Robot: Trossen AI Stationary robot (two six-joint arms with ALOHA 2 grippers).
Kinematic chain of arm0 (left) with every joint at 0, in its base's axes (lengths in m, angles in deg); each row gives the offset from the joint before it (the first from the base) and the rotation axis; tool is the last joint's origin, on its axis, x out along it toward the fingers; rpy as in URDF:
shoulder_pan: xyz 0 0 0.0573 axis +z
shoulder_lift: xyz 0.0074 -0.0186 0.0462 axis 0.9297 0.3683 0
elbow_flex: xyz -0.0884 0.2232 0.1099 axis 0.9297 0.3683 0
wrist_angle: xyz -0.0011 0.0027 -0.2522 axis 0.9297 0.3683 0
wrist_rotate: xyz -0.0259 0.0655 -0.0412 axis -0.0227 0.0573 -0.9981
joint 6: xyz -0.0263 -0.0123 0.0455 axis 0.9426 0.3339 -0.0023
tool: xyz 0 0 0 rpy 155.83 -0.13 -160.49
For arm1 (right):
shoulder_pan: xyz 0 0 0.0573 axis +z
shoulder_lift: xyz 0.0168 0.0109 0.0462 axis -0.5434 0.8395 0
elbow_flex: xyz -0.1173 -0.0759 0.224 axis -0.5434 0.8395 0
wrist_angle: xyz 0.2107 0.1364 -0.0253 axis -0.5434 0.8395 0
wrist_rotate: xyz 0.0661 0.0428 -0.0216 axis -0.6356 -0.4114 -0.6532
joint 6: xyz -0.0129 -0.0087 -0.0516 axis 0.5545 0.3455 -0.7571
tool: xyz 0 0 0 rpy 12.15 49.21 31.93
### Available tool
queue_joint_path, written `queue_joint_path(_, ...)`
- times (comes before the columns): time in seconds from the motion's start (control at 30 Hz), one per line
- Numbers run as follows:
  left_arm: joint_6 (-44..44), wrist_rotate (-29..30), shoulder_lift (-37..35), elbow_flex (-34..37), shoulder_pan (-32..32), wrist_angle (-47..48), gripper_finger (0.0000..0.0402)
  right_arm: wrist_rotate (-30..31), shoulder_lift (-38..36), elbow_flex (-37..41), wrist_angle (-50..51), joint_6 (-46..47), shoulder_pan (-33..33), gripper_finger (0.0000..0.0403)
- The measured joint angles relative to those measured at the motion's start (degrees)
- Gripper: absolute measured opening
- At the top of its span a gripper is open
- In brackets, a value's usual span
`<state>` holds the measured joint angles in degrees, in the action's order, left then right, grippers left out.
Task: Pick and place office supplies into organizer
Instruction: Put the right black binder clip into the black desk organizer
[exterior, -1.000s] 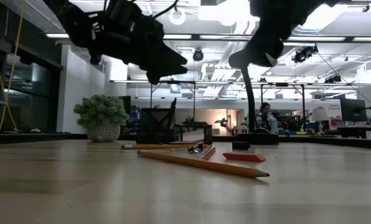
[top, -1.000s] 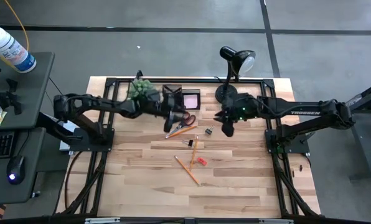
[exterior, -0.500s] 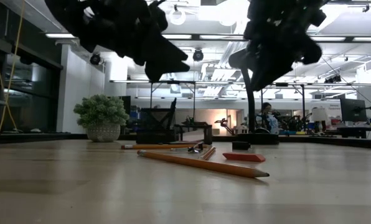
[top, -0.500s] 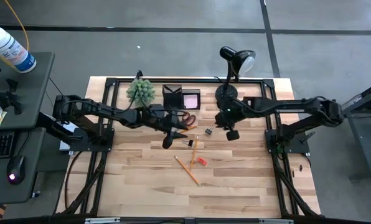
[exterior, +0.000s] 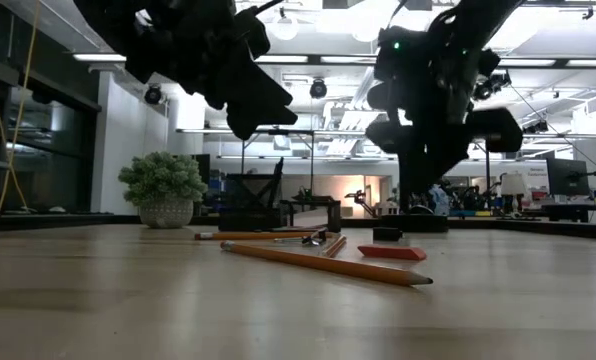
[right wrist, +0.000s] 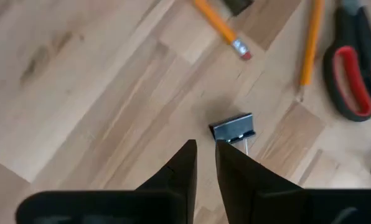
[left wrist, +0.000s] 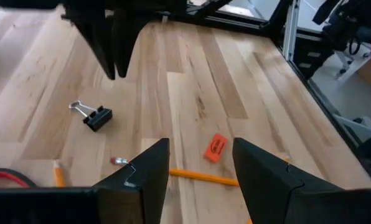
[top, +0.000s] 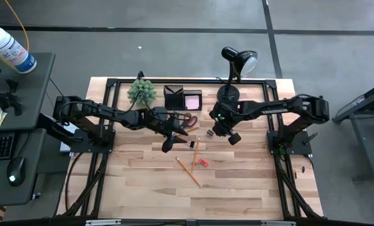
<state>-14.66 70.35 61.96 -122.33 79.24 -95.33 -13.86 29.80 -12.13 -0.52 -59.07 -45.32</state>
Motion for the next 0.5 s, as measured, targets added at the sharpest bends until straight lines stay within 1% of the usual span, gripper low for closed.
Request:
queue_joint_path(0.27, 1.76, -0.01, 0.00, 0.00, 0.00, -0.07, 0.0163, 3.41, 4.51, 0.00, -5.91, -5.48, 0.00, 0.0067)
queue_joint_path(0.4, 2.00, -0.02, 0.00, 0.00, 0.00, -0.09, 0.0163, 4.64, 6.61, 0.00, -6.07, -6.86, 0.00, 0.0071)
queue_joint_path(0.5, 2.33, -0.64, 0.00, 0.00, 0.00, -0.07, 0.0163, 6.80, 7.17, 0.00, -6.79, -7.08, -0.08, 0.0072)
